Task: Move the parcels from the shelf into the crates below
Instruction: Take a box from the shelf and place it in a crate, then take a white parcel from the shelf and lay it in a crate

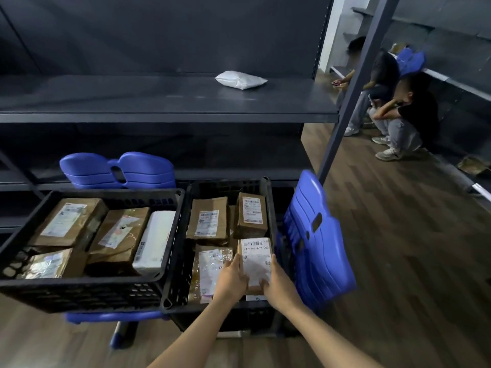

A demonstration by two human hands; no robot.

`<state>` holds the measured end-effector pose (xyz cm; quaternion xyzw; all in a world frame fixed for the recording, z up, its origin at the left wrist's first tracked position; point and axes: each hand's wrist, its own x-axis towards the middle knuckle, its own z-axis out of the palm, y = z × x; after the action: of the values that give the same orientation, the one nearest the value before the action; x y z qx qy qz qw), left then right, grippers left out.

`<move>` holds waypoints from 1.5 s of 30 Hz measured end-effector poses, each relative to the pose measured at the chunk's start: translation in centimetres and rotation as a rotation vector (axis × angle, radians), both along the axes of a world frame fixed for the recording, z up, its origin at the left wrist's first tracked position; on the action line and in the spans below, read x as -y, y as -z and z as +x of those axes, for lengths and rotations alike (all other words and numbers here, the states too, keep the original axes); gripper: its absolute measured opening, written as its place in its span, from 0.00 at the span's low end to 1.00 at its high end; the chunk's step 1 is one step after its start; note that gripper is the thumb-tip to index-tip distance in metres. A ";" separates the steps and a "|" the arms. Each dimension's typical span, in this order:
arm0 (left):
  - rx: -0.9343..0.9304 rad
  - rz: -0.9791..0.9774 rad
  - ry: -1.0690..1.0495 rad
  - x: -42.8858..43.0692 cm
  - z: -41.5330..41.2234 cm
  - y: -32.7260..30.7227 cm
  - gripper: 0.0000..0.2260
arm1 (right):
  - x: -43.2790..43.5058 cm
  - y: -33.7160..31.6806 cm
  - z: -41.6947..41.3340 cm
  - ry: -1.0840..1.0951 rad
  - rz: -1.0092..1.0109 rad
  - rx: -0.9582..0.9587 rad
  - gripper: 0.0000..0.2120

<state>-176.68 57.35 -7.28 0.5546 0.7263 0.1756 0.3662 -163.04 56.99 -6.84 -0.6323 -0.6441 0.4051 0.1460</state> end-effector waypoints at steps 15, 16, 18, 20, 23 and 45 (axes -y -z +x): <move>-0.190 -0.058 0.271 -0.4 0.3 5.5 0.28 | -1.8 5.0 0.4 -0.276 -0.060 0.309 0.27; -0.204 -0.063 0.284 -0.5 0.3 5.7 0.28 | -2.0 5.3 0.4 -0.294 -0.056 0.316 0.27; -0.223 -0.068 0.303 -0.8 0.3 6.0 0.29 | -2.4 6.0 0.2 -0.307 -0.039 0.332 0.28; -0.235 -0.070 0.330 -0.9 0.3 6.2 0.30 | -2.6 6.4 0.4 -0.310 -0.010 0.355 0.28; -0.246 -0.057 0.360 -0.7 0.0 6.4 0.30 | -2.7 6.5 0.8 -0.319 0.046 0.370 0.27; -0.458 0.314 0.162 -12.2 -7.9 -17.4 0.22 | -17.1 -19.4 -1.2 -0.183 0.522 0.322 0.27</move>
<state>-184.62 69.54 10.08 0.6857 0.7075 0.1263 0.1154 -164.23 74.14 12.57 -0.5691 -0.7952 0.1322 0.1624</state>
